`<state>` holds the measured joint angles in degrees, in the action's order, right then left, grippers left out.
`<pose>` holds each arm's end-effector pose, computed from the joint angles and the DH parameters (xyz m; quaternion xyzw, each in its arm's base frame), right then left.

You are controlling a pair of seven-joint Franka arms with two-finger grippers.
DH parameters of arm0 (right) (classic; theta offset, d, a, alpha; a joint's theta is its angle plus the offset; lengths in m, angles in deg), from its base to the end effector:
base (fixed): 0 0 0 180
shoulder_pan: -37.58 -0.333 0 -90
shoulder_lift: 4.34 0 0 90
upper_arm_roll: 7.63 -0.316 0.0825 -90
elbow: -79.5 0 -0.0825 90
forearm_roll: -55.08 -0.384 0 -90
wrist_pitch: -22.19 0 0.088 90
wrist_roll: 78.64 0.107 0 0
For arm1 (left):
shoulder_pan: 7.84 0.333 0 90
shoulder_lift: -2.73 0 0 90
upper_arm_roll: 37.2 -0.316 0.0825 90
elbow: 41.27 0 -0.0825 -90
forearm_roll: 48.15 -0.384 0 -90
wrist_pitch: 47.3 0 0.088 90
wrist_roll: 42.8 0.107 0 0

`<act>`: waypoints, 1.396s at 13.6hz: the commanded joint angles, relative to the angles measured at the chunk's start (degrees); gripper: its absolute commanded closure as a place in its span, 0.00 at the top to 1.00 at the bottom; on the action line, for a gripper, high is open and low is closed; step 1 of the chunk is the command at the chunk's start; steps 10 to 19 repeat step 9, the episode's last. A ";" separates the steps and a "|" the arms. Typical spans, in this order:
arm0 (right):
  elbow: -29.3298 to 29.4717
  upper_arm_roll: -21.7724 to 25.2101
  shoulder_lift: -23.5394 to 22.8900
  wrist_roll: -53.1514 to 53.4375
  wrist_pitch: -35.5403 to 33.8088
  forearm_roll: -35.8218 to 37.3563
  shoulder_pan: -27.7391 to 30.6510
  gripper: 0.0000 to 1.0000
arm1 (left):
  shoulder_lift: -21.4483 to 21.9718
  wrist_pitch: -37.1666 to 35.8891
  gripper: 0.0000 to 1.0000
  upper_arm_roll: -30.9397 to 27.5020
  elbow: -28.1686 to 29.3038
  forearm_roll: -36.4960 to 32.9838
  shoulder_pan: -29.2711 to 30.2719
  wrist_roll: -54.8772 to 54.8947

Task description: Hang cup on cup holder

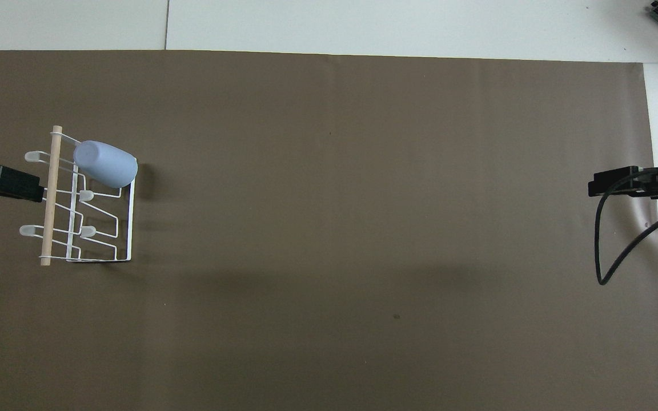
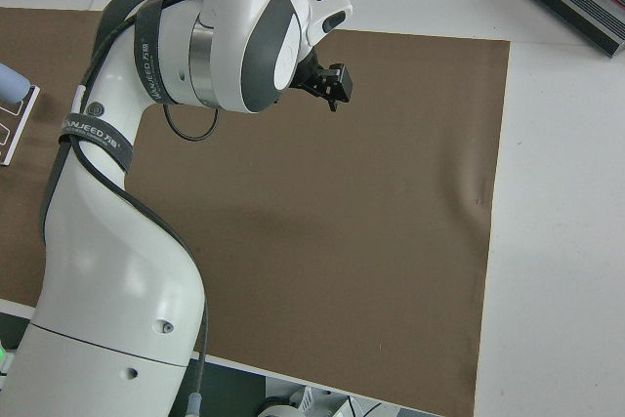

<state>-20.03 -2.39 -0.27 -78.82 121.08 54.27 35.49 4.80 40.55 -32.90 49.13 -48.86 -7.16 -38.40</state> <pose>0.5435 -0.0302 0.5980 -0.9991 0.0268 -0.0301 0.0094 0.5386 -0.0335 0.6377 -0.9975 0.0697 0.0043 0.0075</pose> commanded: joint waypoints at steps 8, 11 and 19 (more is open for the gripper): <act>-0.76 0.13 1.12 0.89 -0.54 -0.78 -0.11 1.00 | 1.18 -1.10 1.00 0.09 0.48 0.89 0.56 1.41; -0.76 0.04 1.03 0.89 -0.54 -0.69 -0.11 1.00 | 1.44 -1.19 1.00 0.09 1.01 0.89 0.47 1.41; -0.76 0.04 1.03 0.89 -0.54 -0.69 -0.11 1.00 | 1.44 -1.19 1.00 0.09 1.01 0.89 0.47 1.41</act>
